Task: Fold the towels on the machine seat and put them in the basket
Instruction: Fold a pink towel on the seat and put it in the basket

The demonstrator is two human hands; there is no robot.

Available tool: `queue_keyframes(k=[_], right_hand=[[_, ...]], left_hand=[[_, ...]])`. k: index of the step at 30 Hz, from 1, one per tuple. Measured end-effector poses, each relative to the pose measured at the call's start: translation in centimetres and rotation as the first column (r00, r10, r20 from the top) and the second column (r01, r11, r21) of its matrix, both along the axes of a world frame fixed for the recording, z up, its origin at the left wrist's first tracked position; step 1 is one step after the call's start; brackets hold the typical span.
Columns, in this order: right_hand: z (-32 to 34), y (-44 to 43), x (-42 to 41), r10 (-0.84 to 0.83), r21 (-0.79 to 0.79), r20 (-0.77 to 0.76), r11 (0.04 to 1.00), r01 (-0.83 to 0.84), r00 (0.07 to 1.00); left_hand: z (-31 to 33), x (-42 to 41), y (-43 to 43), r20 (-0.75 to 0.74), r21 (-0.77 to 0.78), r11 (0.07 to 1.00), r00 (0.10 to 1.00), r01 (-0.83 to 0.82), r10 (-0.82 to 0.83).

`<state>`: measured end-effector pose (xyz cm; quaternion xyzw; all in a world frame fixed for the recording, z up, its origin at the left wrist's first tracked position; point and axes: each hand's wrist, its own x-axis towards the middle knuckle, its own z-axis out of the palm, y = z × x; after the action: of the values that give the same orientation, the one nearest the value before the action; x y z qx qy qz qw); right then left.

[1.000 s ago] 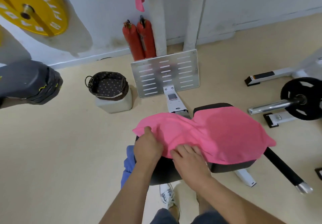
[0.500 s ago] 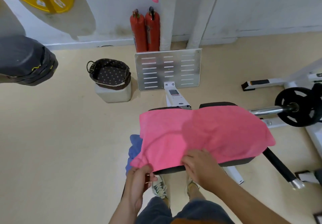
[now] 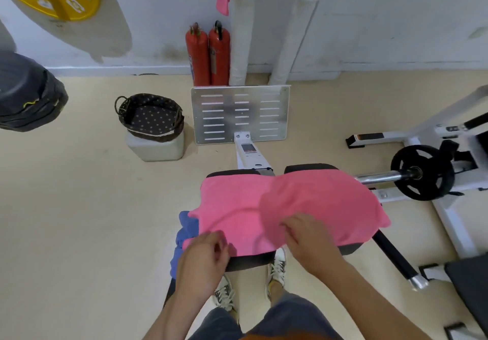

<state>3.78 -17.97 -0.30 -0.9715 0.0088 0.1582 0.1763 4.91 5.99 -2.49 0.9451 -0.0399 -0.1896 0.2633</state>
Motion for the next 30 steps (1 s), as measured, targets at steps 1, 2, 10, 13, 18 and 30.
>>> queue_keyframes(k=[1, 2, 10, 13, 18, 30], right_hand=[[0.0, -1.7, 0.2, -0.093, 0.002, 0.027, 0.996, 0.093, 0.995], [-0.1, -3.4, 0.4, -0.174, -0.014, 0.04, 0.985, 0.174, 0.984], [-0.8, -16.0, 0.9, -0.641, -0.047, -0.124, 0.766, 0.641, 0.758], [-1.8, -20.3, 0.9, -0.72, 0.058, -0.309, 0.638, 0.768, 0.622], [-3.0, -25.2, 2.3, -0.686, 0.208, -0.504, 0.493, 0.845, 0.524], [-6.7, -28.7, 4.7, -0.472, 0.435, -0.778, 0.072, 0.898, 0.415]], left_hand=[[-0.2, 0.9, -1.4, 0.057, -0.015, 0.995, 0.994, 0.096, -0.095], [-0.6, 1.8, -3.0, 0.099, -0.002, 0.983, 0.978, 0.182, -0.181], [-1.2, 2.3, -18.2, 0.232, -0.048, 0.814, 0.8, 0.578, -0.554], [-2.3, 1.1, -23.6, 0.259, 0.004, 0.732, 0.706, 0.681, -0.659], [-2.8, -0.2, -29.7, 0.206, 0.065, 0.718, 0.695, 0.693, -0.689], [-3.4, 0.0, -36.1, 0.281, 0.132, 0.854, 0.807, 0.504, -0.52]])
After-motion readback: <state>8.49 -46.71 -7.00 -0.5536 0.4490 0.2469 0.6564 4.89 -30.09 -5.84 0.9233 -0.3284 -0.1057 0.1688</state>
